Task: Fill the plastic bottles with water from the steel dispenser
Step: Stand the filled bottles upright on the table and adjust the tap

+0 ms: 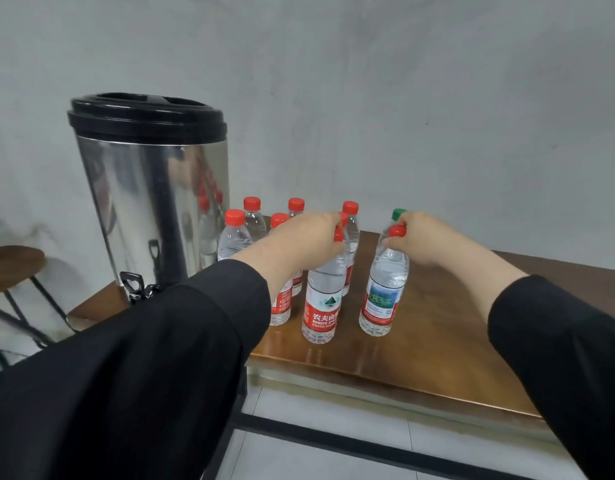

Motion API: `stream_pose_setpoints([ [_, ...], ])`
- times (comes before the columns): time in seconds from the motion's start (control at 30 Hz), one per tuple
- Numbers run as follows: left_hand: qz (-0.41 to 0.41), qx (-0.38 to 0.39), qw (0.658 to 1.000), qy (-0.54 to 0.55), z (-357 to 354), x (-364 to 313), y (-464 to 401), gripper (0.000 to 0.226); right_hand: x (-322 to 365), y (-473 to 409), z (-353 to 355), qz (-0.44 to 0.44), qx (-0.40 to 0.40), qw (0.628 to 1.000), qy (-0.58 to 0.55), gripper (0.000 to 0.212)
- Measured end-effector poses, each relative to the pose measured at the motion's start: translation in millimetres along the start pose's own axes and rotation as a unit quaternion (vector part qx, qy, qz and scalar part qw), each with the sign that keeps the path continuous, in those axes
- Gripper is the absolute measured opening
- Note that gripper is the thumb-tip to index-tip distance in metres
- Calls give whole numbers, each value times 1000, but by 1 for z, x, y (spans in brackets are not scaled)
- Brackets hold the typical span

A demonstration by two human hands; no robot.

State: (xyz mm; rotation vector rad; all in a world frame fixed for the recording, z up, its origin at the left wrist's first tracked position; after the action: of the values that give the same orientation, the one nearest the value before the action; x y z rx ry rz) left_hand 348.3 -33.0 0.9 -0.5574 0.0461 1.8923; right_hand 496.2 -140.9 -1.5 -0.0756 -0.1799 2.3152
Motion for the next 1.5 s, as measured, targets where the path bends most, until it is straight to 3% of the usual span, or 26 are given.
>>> stream_pose_setpoints([
  [0.27, 26, -87, 992, 89, 33, 13, 65, 24, 44, 54, 44, 62, -44, 997, 1, 23],
  [0.43, 69, -154, 975, 147, 104, 45, 160, 24, 134, 115, 72, 152, -61, 986, -24, 22],
  [0.57, 112, -170, 973, 108, 144, 93, 250, 26, 240, 174, 59, 250, -85, 964, -33, 26],
  [0.73, 234, -162, 958, 26, 169, 201, 362, 28, 397, 232, 4, 375, 8, 925, -61, 28],
  [0.93, 378, -210, 902, -4, 188, 334, 479, 22, 562, 250, -52, 453, 30, 883, -120, 29],
  [1.13, 485, -230, 844, -7, 177, 453, 542, 26, 708, 242, -126, 513, 58, 837, -180, 22],
  [1.27, 560, -177, 809, -15, 146, 531, 562, 36, 785, 240, -186, 563, 95, 810, -135, 25],
  [1.5, 605, -77, 792, -36, 77, 623, 574, 23, 861, 241, -290, 624, 140, 762, -104, 26],
])
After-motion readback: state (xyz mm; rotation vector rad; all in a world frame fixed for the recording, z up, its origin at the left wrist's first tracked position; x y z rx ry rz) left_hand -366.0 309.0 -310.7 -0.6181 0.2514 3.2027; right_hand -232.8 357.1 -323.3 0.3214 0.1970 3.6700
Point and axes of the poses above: each hand's wrist, its own y-axis away from the middle knuckle, its own z-axis out of the back of the hand, x = y × z, the point moved 10 cm from there along -y, towards the middle knuckle, and after that the axes turned 12 degrees about y, right-handed, at the moved point
